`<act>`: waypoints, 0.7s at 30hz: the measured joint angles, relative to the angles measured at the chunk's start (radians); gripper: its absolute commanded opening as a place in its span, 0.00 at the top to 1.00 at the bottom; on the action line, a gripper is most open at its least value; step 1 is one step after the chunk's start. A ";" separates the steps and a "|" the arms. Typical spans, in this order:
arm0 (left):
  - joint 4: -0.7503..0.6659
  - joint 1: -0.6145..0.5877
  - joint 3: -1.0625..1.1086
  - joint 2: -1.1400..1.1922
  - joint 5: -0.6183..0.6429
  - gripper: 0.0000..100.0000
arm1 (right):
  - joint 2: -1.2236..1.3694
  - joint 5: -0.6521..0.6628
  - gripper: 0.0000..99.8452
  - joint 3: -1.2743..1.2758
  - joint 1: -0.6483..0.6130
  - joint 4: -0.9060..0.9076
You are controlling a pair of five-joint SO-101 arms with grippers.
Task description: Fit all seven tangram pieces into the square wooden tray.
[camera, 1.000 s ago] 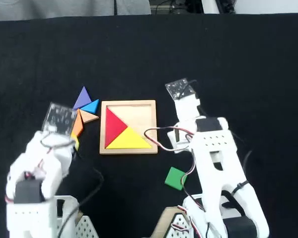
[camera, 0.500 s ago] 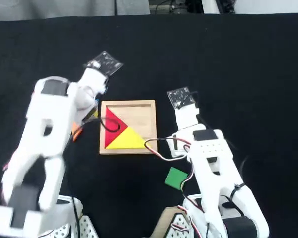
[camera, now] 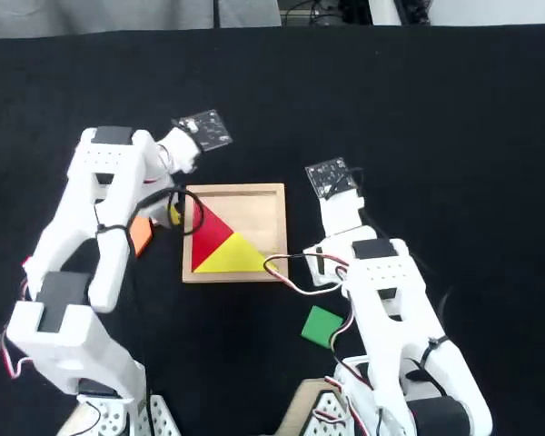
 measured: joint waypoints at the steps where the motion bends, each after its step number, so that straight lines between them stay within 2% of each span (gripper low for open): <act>1: -0.028 -0.008 0.000 0.020 -0.003 0.73 | 0.000 0.000 0.99 0.000 0.000 -0.006; 11: -0.178 -0.015 -0.011 0.146 -0.005 0.73 | 0.000 0.000 0.99 0.000 -0.026 -0.012; 18: -0.147 -0.015 -0.115 0.163 0.196 0.73 | 0.000 0.000 0.99 0.000 -0.028 -0.012; 21: -0.129 -0.015 -0.149 0.196 0.207 0.73 | 0.000 0.000 0.99 0.006 -0.028 -0.012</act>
